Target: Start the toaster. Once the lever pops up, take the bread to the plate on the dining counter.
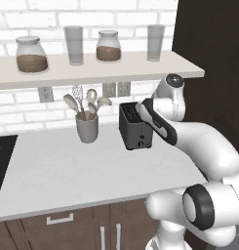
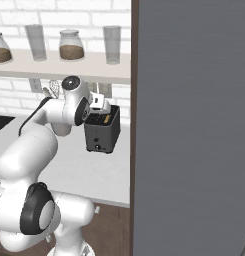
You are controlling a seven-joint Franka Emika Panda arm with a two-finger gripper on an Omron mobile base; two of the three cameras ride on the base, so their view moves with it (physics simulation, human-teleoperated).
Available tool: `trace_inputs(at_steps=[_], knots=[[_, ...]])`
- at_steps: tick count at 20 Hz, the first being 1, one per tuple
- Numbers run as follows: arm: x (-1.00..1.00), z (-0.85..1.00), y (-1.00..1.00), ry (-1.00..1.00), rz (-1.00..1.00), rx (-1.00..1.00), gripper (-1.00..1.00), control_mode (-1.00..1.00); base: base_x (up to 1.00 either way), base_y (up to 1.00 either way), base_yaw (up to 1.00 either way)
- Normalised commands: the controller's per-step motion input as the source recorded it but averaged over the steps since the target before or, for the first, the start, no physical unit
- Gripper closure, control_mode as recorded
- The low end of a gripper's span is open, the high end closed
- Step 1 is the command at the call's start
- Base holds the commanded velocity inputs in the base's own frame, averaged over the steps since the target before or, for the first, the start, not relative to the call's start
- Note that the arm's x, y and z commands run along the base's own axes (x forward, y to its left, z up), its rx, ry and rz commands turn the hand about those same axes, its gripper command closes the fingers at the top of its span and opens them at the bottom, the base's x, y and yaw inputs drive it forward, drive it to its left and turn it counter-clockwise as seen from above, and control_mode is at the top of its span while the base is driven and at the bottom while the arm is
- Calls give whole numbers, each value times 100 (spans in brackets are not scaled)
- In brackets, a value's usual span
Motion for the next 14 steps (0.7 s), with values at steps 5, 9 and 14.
trace_inputs(at_steps=[5, 9, 14], knots=[[0, 0, 0, 0, 0, 0, -100, -100, 0, 0, 0], [0, 0, 0, 0, 0, 0, -100, -100, 0, 0, 0], [0, 0, 0, 0, 0, 0, -100, -100, 0, 0, 0]])
